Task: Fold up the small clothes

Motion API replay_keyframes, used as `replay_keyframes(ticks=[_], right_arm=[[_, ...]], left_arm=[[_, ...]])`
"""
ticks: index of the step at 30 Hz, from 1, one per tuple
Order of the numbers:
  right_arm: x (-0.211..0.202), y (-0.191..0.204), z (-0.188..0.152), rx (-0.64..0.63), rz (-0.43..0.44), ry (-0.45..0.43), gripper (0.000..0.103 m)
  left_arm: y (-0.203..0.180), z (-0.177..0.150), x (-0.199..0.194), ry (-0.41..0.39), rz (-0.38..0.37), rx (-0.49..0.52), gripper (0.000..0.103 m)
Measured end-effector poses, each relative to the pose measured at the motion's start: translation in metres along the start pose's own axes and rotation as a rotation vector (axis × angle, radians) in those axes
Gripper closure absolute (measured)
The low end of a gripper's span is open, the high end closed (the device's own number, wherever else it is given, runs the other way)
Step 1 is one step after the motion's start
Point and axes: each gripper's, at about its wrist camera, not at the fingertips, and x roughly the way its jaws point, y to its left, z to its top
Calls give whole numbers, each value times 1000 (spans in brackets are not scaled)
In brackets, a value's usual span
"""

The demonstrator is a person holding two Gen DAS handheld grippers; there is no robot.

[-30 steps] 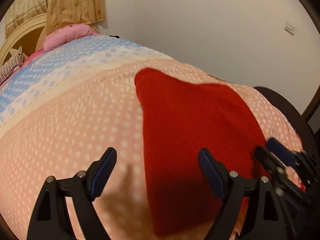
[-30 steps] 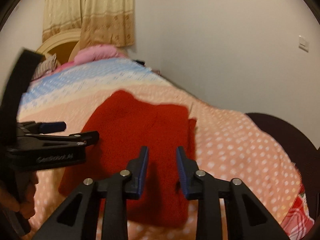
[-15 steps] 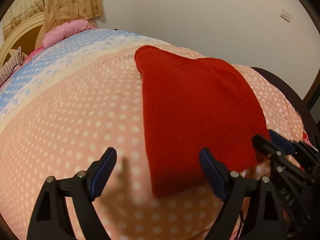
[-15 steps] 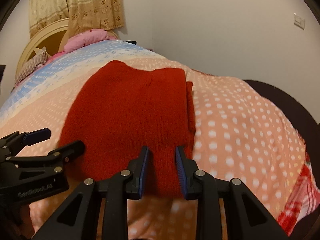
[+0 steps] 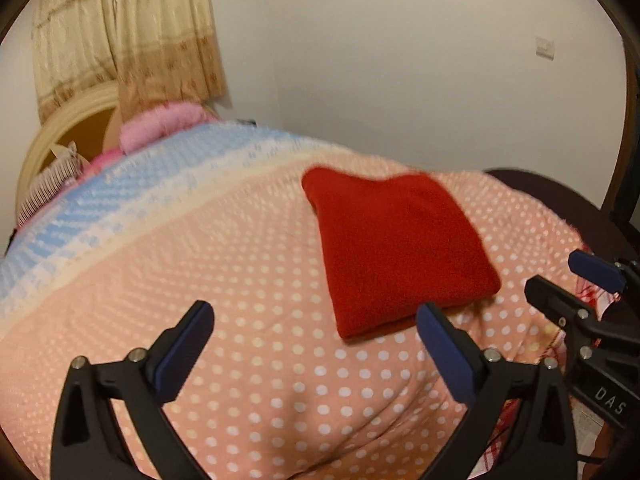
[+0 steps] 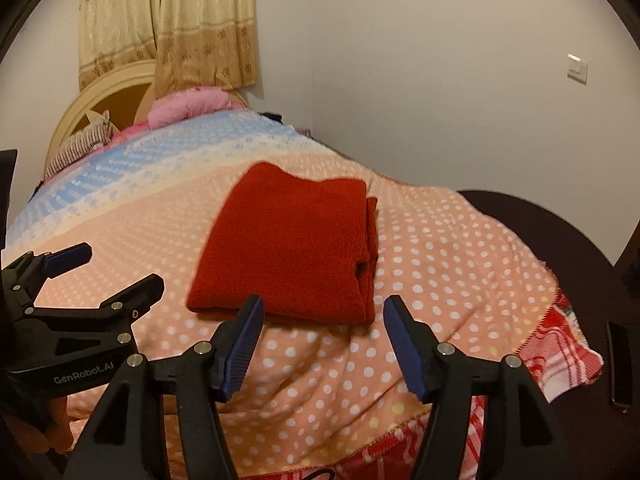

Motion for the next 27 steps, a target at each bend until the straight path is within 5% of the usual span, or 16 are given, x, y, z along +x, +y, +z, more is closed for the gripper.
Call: replay_keyframes(ticks=[13, 27], right_arm=[[-93, 17, 22, 13, -56, -317, 22], [-110, 19, 25, 48, -79, -380, 20]], left_arm=[[5, 13, -61, -200, 27, -1, 0], [18, 13, -69, -231, 29, -52, 0]])
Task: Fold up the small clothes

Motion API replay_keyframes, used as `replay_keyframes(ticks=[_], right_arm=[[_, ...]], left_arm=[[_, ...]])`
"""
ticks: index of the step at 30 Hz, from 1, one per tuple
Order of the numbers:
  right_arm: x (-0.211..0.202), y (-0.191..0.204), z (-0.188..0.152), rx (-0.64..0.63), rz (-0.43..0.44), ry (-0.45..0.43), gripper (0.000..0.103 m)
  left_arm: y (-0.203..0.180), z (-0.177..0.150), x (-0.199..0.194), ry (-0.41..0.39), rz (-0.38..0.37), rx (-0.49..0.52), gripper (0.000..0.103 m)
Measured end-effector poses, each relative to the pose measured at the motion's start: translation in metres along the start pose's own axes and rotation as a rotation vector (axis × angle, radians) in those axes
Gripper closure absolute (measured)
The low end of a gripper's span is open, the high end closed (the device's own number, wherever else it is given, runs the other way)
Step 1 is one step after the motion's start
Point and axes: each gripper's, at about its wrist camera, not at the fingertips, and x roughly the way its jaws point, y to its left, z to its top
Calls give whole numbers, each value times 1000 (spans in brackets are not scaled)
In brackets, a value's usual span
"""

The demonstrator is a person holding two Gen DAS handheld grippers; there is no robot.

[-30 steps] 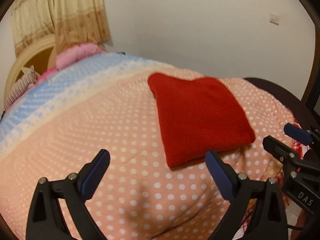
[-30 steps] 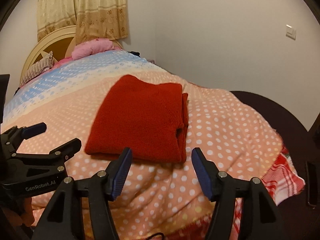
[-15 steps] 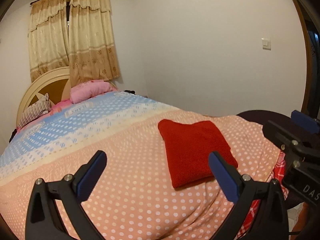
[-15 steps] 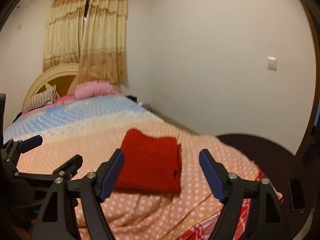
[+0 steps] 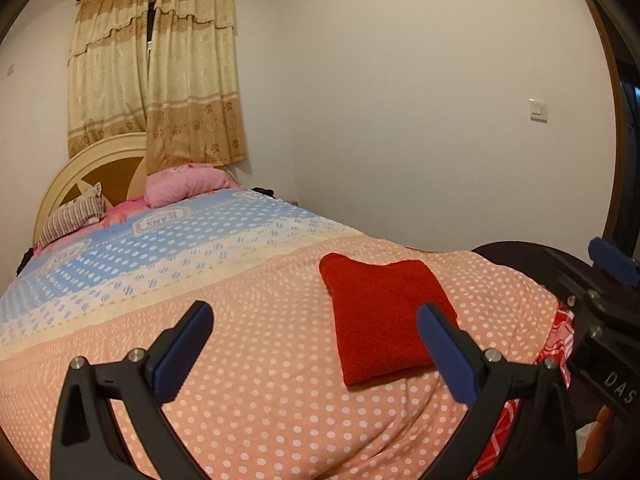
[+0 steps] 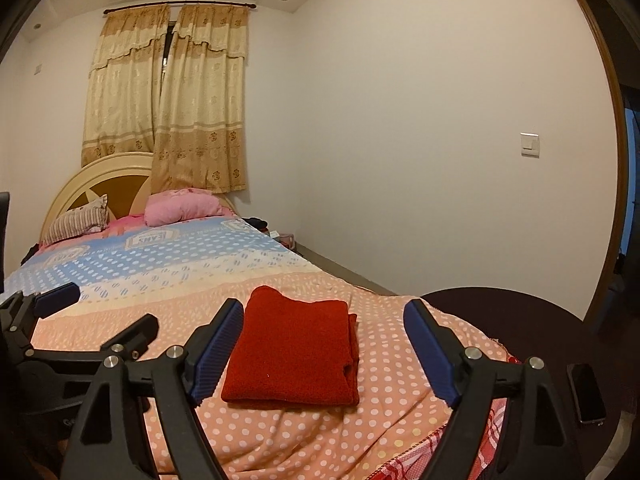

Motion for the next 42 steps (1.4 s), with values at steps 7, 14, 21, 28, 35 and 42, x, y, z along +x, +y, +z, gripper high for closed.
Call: replay_keyframes(ticks=[7, 14, 21, 28, 35, 42], right_arm=[[6, -4, -5, 14, -11, 20, 20], [8, -2, -5, 11, -9, 17, 20], [11, -5, -6, 23, -13, 17, 20], [8, -5, -5, 21, -24, 6, 20], [5, -6, -3, 22, -30, -13, 20], [6, -4, -3, 2, -43, -18, 20]], left_arm=[[2, 0, -2, -17, 27, 6, 0], [-1, 0, -3, -18, 20, 27, 0], [0, 1, -2, -12, 14, 21, 0], [0, 2, -4, -25, 13, 15, 0], [0, 7, -7, -55, 8, -3, 0], [1, 9, -2, -55, 50, -16, 0]])
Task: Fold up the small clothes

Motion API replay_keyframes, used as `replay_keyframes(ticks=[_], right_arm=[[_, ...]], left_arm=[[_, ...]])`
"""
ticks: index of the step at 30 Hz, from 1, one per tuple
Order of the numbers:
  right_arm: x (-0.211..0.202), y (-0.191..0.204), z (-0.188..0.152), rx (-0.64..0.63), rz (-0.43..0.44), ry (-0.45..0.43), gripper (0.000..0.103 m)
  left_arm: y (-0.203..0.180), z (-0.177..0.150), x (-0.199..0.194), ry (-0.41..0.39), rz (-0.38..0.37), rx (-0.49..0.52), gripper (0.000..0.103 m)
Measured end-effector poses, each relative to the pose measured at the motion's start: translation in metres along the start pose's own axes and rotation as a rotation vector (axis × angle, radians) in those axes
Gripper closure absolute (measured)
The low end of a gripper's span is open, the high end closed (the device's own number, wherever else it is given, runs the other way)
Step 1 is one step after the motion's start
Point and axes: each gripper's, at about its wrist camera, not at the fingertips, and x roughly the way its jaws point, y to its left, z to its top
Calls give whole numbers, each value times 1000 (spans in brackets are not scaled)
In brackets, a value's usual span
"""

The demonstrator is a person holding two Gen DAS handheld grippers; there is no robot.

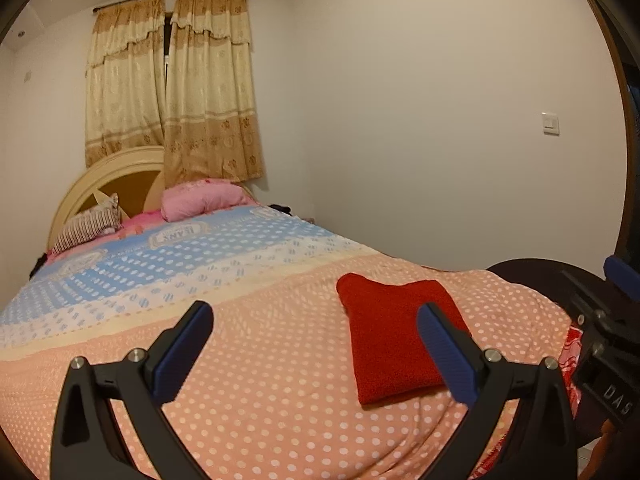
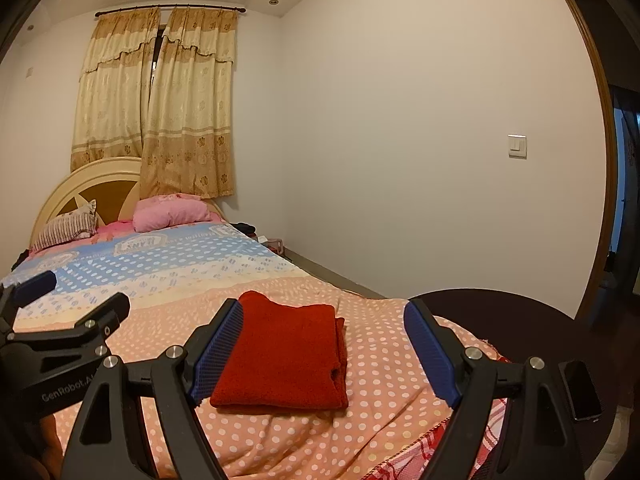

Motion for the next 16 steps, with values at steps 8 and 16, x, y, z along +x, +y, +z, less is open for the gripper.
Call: replay_keyframes(ticks=[8, 16], right_arm=[[3, 3, -3, -14, -3, 22, 20], [8, 4, -6, -20, -4, 43, 20]], left_arm=[[8, -3, 10, 57, -73, -49, 0], [14, -6, 17, 81, -33, -59, 0]])
